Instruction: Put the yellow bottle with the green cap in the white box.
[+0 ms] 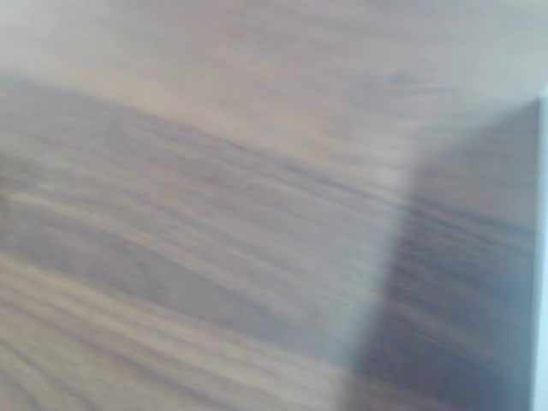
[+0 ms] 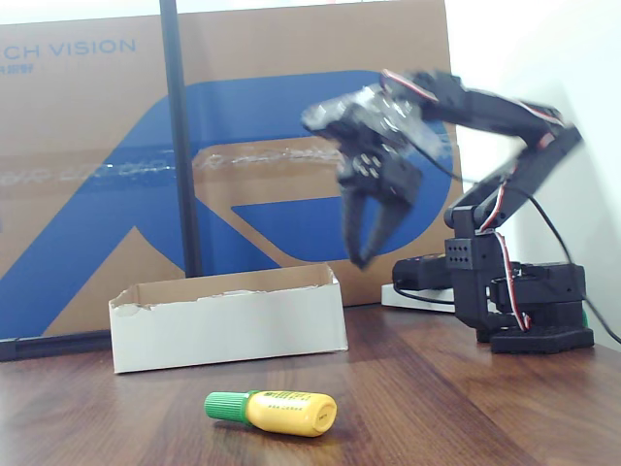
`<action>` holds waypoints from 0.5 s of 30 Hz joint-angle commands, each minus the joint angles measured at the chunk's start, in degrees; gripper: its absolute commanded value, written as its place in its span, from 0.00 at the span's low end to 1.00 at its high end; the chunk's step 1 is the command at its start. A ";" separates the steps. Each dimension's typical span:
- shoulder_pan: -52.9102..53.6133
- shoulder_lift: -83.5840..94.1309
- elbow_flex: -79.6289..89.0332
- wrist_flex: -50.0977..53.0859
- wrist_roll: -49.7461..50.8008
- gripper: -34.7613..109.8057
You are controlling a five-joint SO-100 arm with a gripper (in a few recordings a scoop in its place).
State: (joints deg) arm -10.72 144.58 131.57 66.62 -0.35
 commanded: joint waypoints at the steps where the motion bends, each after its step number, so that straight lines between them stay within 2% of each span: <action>1: -1.85 -6.94 -9.58 -0.44 0.18 0.24; 7: -4.75 -22.32 -19.95 -2.46 -0.35 0.24; 12: -7.38 -29.79 -21.71 -10.11 -2.02 0.24; 15: -10.72 -33.93 -22.76 -13.62 -3.43 0.28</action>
State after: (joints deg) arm -19.16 111.18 112.68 55.11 -2.37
